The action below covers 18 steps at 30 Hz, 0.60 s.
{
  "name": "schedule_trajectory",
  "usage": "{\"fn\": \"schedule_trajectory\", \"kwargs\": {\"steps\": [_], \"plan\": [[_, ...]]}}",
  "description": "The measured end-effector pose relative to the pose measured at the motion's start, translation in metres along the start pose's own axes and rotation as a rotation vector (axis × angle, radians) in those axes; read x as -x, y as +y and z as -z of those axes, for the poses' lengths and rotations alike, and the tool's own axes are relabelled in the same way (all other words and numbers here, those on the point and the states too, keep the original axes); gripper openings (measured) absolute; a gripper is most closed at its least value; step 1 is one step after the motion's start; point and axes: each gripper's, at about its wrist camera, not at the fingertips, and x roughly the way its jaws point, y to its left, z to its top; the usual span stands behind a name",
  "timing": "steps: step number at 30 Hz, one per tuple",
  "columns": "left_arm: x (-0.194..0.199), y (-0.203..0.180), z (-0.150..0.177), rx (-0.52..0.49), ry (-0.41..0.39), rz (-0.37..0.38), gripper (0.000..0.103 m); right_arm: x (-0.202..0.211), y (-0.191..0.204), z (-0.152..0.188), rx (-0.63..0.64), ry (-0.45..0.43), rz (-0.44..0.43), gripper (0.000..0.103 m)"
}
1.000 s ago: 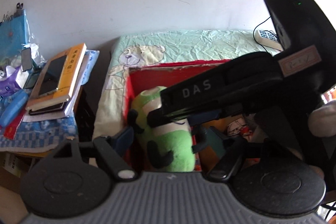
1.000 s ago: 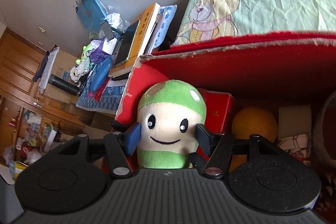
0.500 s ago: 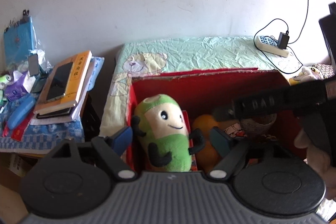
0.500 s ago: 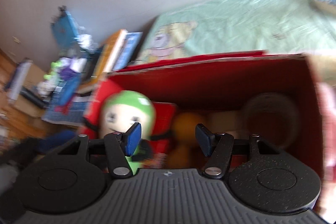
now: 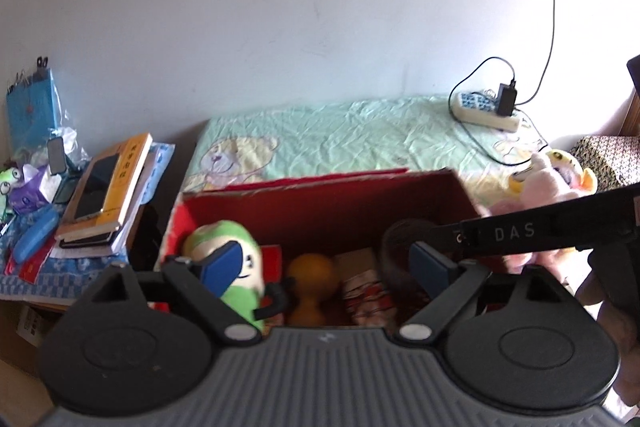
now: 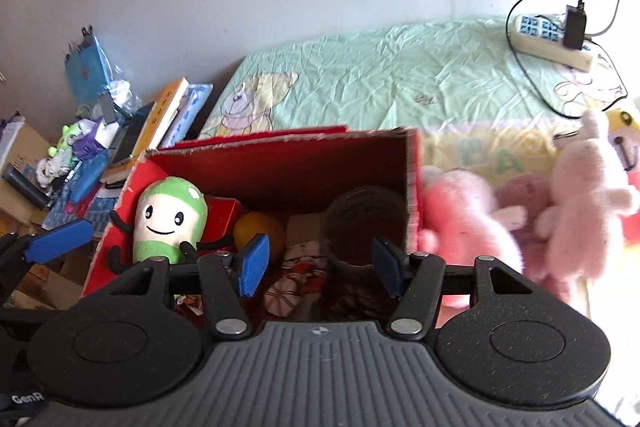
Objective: Organize objects
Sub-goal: 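Lower the mushroom plush into the red box and open the right gripper, then move the right gripper back to the white bunny plush on the bed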
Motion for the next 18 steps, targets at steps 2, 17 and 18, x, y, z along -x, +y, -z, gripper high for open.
{"fn": "schedule_trajectory", "kwargs": {"steps": [2, 17, 18], "plan": [[0.005, -0.017, -0.003, -0.004, -0.011, 0.003, 0.092, 0.014, -0.011, 0.0, 0.006, -0.017, -0.004, 0.061], [-0.006, -0.167, -0.016, -0.075, -0.011, 0.064, 0.094, 0.081, -0.126, 0.024, 0.082, -0.099, 0.307, 0.062], [-0.008, -0.176, -0.016, -0.08, -0.003, 0.07, 0.094, 0.084, -0.135, 0.026, 0.078, -0.096, 0.324, 0.062]]}}
